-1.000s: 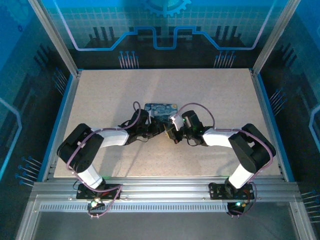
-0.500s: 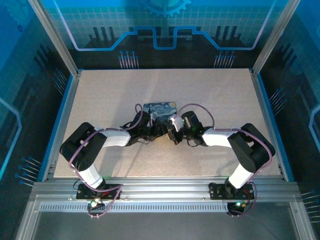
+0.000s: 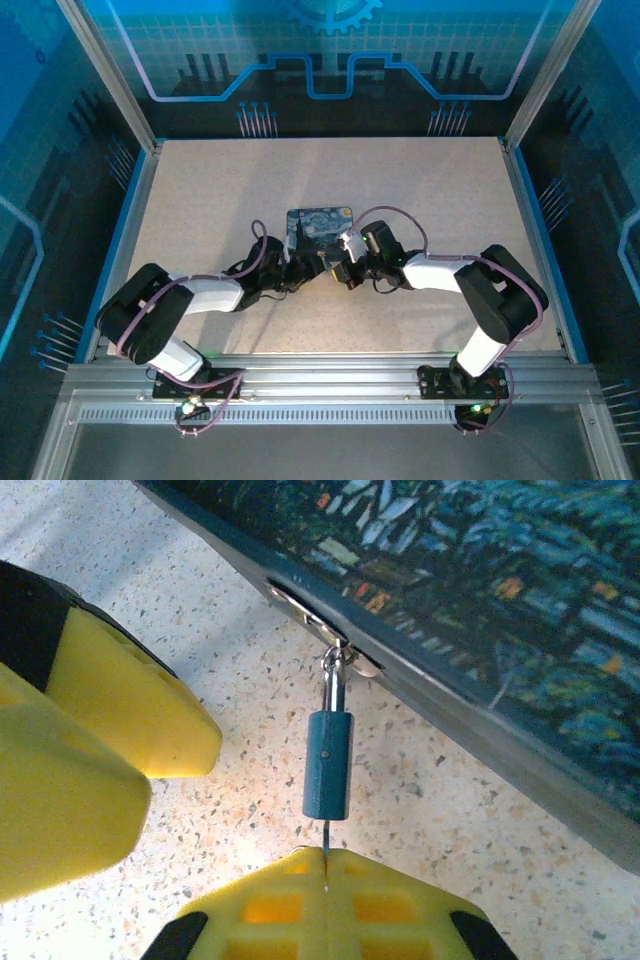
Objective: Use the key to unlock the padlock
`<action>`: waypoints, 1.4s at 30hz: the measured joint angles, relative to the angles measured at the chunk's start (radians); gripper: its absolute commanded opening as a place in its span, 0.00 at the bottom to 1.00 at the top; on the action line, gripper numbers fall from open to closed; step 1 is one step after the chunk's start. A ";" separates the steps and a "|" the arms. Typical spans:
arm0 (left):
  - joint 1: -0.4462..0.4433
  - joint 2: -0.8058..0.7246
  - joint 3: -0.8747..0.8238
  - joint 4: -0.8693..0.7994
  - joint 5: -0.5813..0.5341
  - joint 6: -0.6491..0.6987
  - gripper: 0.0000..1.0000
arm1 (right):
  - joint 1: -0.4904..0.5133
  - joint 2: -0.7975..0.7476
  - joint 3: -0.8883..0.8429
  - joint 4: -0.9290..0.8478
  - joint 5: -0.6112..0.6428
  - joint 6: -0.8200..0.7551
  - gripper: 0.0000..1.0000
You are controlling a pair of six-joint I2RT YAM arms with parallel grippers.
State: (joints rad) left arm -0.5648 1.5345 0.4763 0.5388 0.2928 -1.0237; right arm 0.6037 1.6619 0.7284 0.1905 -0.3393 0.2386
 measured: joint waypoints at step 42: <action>-0.048 0.358 -0.102 0.718 -0.099 -0.417 0.39 | 0.011 -0.033 -0.067 0.066 -0.088 0.407 0.00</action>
State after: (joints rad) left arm -0.6132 1.8927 0.3744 1.2564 0.1936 -1.4410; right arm 0.6151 1.6287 0.6613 0.2562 -0.4274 0.6460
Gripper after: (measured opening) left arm 0.403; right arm 0.058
